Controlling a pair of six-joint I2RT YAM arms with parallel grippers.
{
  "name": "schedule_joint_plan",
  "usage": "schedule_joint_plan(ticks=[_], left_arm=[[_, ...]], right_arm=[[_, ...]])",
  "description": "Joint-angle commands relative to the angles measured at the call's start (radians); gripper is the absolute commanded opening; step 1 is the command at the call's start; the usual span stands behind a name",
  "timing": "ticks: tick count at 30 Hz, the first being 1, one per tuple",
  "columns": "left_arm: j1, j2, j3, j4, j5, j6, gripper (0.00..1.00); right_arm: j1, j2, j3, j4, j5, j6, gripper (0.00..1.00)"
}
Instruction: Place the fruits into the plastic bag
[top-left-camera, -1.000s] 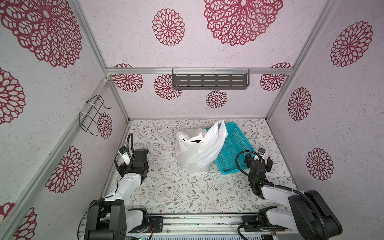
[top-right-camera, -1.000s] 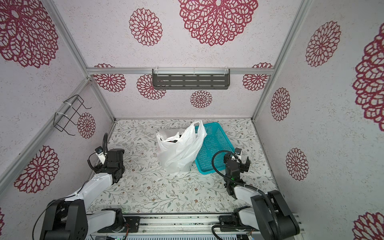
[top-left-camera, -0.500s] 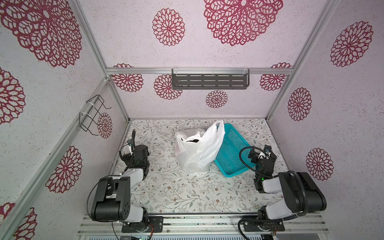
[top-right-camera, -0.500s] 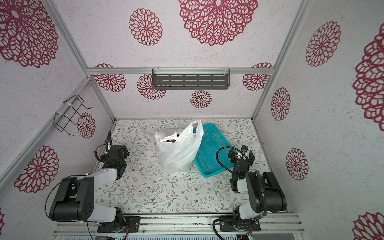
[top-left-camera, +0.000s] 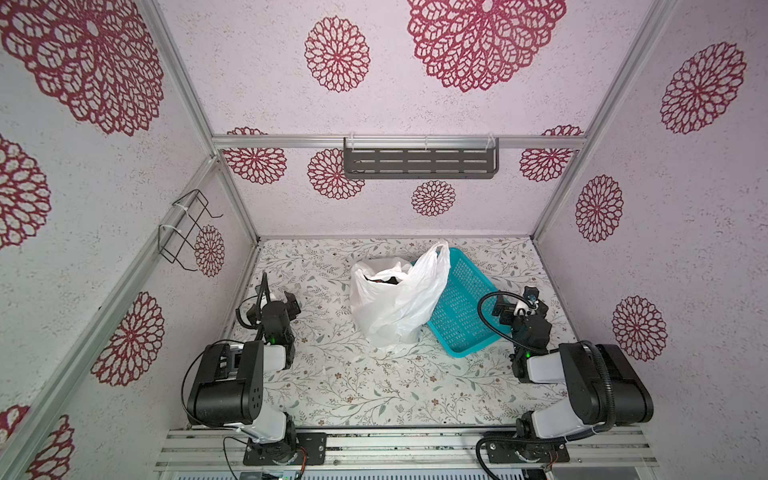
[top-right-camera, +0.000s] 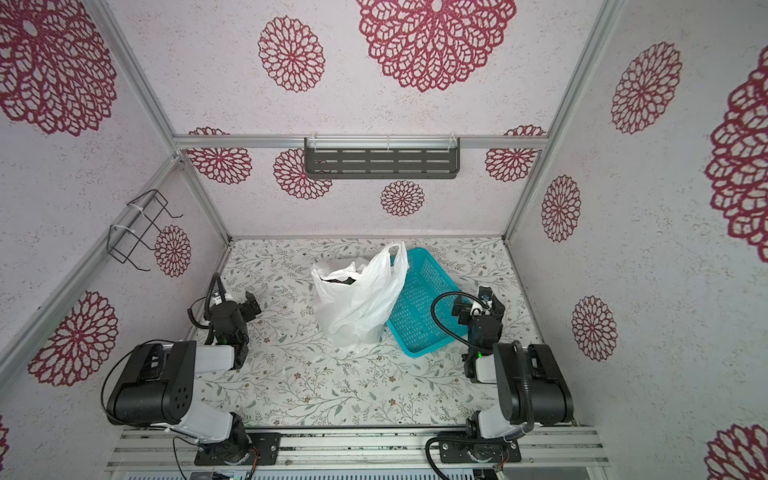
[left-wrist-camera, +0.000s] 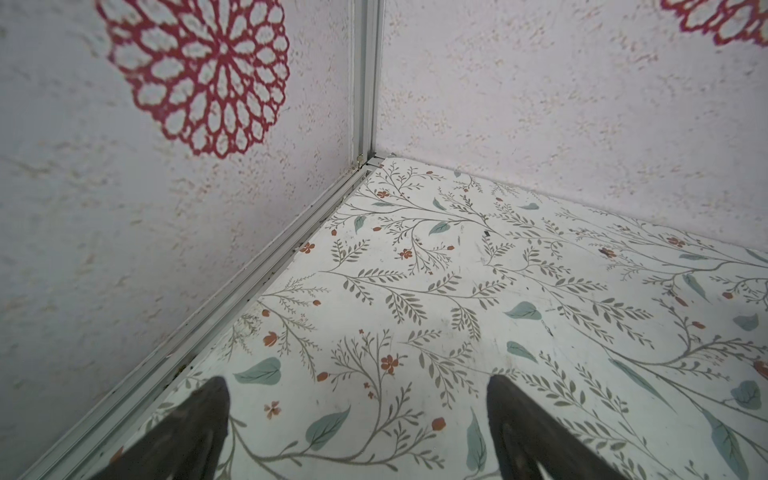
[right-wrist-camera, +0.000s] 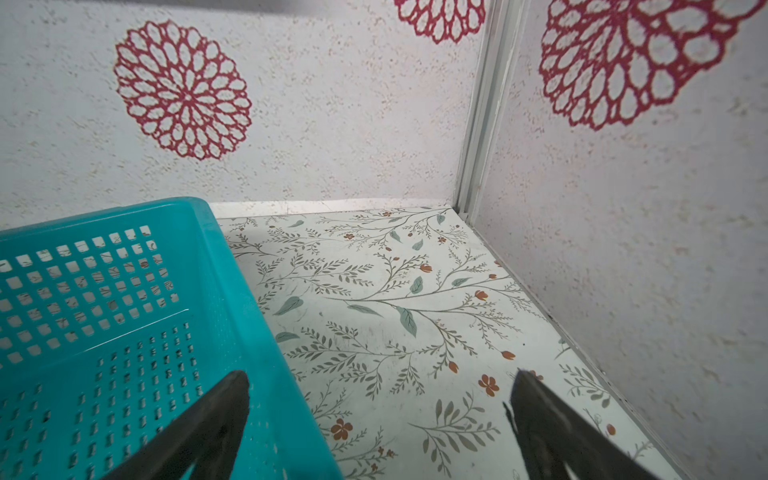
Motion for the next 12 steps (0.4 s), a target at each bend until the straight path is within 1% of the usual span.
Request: schedule_joint_plan(ticks=[1,7,12], left_arm=[[0.003,0.001,0.011,0.041,0.016,0.028,0.98],[0.005,0.002,0.013,0.032,0.020,0.026,0.97],[0.003,0.000,0.010,0.038,0.018,0.027,0.98]], right_arm=[[0.005,0.021,0.003,-0.096,-0.032,0.005,0.99],[-0.008,0.025,0.014,-0.114,-0.059,0.011,0.99],[-0.009,0.019,0.003,-0.097,-0.056,0.010,0.99]])
